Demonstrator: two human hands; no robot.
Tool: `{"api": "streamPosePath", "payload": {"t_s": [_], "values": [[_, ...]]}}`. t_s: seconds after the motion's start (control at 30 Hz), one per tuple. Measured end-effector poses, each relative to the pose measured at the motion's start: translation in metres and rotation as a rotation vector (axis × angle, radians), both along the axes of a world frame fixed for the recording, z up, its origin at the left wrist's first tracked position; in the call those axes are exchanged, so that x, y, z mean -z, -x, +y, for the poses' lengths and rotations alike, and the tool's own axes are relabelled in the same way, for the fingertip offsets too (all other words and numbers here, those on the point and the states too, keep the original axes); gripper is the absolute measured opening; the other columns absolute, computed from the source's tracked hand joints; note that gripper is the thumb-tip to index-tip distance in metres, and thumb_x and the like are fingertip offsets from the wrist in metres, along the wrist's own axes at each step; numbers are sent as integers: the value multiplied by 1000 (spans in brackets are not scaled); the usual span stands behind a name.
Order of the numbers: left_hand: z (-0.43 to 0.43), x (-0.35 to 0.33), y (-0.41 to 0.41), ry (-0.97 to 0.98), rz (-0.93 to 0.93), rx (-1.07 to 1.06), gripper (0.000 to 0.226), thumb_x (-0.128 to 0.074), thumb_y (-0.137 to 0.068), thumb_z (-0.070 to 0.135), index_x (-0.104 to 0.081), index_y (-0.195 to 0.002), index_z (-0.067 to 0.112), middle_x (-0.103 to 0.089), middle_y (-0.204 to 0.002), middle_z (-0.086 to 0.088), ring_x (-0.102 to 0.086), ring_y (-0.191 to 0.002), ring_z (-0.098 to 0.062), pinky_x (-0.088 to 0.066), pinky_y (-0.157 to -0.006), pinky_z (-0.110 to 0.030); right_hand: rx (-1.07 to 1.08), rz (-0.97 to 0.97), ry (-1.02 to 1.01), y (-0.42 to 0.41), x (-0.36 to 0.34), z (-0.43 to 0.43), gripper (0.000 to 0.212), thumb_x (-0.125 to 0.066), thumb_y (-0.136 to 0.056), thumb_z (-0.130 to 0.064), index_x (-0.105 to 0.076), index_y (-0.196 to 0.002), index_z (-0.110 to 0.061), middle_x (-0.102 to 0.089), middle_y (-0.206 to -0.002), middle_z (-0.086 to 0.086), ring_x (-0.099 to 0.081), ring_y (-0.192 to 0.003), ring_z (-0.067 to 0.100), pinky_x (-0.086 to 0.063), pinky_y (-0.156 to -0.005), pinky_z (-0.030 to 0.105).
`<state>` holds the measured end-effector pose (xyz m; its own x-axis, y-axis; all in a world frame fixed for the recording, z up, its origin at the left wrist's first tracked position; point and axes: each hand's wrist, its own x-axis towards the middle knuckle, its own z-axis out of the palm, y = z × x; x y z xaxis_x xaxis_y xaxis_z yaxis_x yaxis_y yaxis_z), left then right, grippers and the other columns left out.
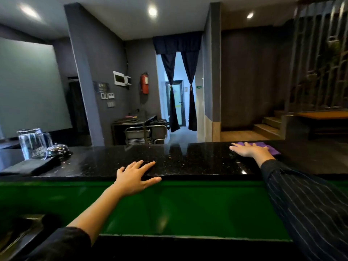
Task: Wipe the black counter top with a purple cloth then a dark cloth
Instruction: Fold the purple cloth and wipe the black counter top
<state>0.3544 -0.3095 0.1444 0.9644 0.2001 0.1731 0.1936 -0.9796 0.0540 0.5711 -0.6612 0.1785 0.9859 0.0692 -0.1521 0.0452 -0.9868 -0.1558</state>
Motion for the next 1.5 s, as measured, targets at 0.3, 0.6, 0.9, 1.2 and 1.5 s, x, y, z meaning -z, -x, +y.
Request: {"api": "streamPosePath", "payload": {"t_s": [0.3, 0.6, 0.9, 1.2, 1.5], "values": [[2, -2, -6, 15, 62, 3, 115, 0, -35, 101, -10, -141, 58, -15, -158, 4, -12, -145, -21, -12, -113, -52, -37, 55, 17, -34, -4, 58, 99, -19, -66, -93, -17, -152, -45, -11, -163, 5, -6, -148, 39, 1, -112, 69], [-3, -8, -2, 18, 94, -14, 81, -28, -70, 83, -12, -144, 52, -15, -158, 1, -12, -145, -24, -12, -114, -54, -377, -50, 16, 64, 0, 187, 68, -8, -91, -74, -9, -152, -43, 1, -164, 4, 1, -150, 36, 4, -112, 70], [-5, -12, 8, 42, 76, 29, 76, -33, -79, 77, -15, -146, 47, -15, -158, -4, -11, -146, -27, -10, -114, -55, -451, -17, -77, 116, 6, 156, 54, -15, -99, -60, -8, -151, -47, 2, -164, -7, 3, -151, 26, 7, -113, 65], [6, -7, 6, -16, 47, 134, 81, -28, -80, 78, -13, -149, 38, -16, -158, -9, -14, -145, -31, -11, -112, -59, -52, -86, -54, 111, 9, 89, 55, -13, -98, -62, -12, -150, -48, -2, -164, -7, -2, -151, 24, 6, -116, 58], [28, -21, 7, 39, 135, 307, 71, -41, -89, 62, -16, -149, 33, -21, -156, -9, -19, -143, -34, -15, -114, -52, 83, -102, 23, 136, 8, 162, 59, -11, -98, -60, -10, -153, -41, 0, -164, 1, 0, -150, 32, 4, -113, 66]]}}
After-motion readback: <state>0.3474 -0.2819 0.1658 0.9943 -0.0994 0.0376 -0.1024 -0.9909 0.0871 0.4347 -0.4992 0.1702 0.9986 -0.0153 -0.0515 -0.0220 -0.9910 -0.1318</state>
